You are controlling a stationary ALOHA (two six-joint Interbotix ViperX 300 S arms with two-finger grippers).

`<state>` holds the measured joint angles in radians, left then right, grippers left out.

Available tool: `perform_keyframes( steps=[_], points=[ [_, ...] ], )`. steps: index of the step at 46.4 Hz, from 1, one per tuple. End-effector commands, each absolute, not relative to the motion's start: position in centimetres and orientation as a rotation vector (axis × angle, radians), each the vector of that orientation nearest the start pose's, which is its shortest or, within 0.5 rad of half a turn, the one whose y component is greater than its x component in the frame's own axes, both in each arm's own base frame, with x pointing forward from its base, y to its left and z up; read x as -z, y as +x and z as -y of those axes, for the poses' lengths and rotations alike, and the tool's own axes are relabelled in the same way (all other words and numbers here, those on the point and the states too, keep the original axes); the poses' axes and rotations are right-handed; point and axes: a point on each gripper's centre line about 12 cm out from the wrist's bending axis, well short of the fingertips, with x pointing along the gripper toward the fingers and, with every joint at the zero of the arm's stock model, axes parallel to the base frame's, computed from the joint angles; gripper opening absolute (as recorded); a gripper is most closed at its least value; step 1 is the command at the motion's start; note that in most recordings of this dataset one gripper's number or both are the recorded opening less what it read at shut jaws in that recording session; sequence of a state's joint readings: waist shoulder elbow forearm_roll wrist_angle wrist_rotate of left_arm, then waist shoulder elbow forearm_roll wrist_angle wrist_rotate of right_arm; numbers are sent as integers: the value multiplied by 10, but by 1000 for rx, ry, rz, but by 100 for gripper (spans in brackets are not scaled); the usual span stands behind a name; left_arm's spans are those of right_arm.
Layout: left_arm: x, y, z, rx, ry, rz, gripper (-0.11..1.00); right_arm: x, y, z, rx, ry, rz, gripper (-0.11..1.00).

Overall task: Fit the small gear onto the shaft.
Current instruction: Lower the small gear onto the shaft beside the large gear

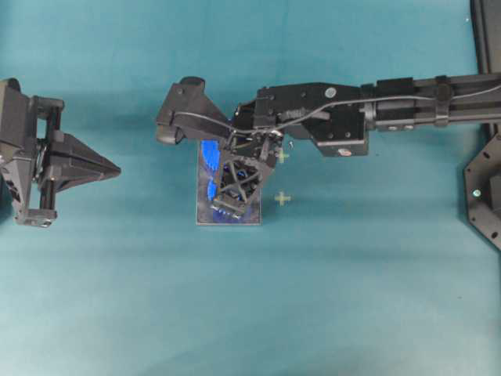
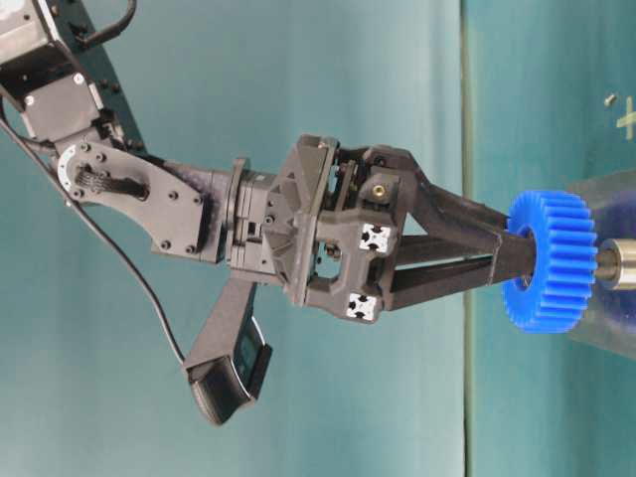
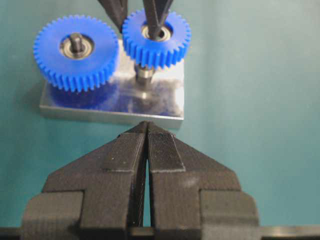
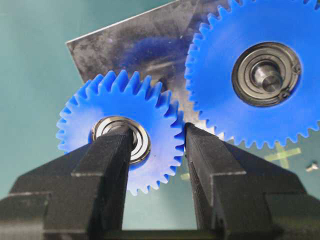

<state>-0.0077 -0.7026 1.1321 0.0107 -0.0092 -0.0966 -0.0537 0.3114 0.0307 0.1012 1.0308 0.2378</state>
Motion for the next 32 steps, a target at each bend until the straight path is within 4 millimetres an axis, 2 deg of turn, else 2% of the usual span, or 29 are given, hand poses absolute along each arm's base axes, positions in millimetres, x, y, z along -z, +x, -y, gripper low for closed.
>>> perform_keyframes(
  steps=[1,14,32],
  points=[
    [-227,234,2,-8,-79,-397,0,-183,456,16,170,324,-1349,36],
    [-226,234,1,-10,-79,-400,0,-188,461,18,167,323,-1315,36],
    [-226,234,1,-10,-79,-400,0,-184,460,17,166,338,-1335,36]
  ],
)
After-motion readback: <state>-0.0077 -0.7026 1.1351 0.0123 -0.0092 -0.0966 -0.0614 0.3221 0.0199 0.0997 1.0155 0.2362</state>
